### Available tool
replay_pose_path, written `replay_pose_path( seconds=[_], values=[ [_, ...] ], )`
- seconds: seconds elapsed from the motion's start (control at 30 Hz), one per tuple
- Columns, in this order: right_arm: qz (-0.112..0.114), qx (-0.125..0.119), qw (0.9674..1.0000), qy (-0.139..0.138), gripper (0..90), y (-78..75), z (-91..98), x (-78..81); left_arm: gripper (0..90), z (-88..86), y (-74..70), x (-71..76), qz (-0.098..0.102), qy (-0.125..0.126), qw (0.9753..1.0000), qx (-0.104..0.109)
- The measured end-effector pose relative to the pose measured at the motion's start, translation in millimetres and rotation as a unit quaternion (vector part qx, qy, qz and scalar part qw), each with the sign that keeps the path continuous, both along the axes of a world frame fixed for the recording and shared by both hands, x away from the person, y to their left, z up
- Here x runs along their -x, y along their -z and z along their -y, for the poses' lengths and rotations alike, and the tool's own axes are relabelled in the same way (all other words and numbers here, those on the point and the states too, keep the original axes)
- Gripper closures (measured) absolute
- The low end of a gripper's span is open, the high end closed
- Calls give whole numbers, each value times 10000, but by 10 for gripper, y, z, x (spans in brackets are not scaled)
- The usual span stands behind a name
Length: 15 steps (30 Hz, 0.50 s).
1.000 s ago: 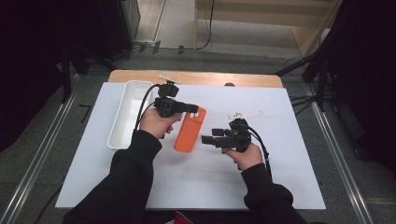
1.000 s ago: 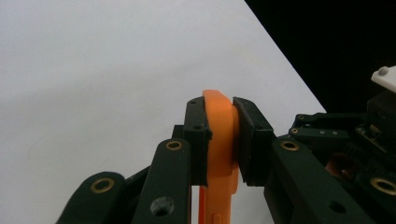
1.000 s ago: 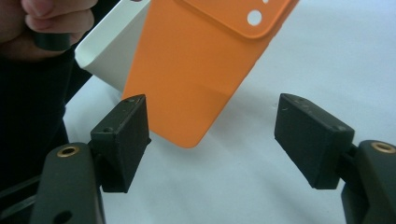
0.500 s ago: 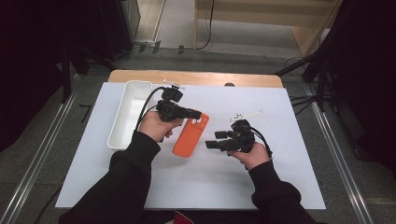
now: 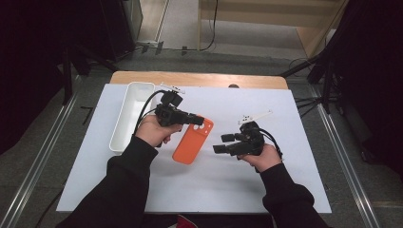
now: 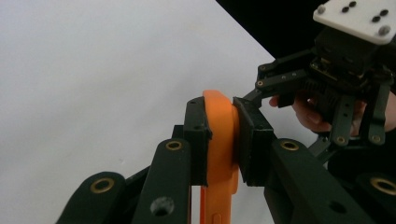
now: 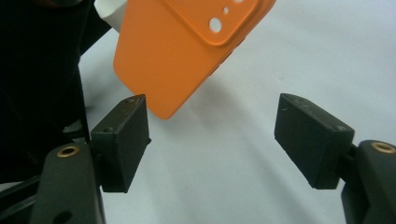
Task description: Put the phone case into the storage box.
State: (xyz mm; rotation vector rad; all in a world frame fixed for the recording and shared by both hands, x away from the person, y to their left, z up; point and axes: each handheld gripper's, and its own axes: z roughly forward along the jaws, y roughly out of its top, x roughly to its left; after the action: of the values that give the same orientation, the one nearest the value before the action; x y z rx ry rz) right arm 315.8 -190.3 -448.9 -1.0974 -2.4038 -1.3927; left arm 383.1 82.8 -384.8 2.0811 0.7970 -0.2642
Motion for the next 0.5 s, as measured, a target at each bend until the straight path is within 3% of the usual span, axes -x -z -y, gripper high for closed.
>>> replay_pose_path(
  seconds=[0.5],
  values=[
    [174,74,9984,-533,253,-124,90,1,763,5,-57,128,55,459,9989,86]
  ],
)
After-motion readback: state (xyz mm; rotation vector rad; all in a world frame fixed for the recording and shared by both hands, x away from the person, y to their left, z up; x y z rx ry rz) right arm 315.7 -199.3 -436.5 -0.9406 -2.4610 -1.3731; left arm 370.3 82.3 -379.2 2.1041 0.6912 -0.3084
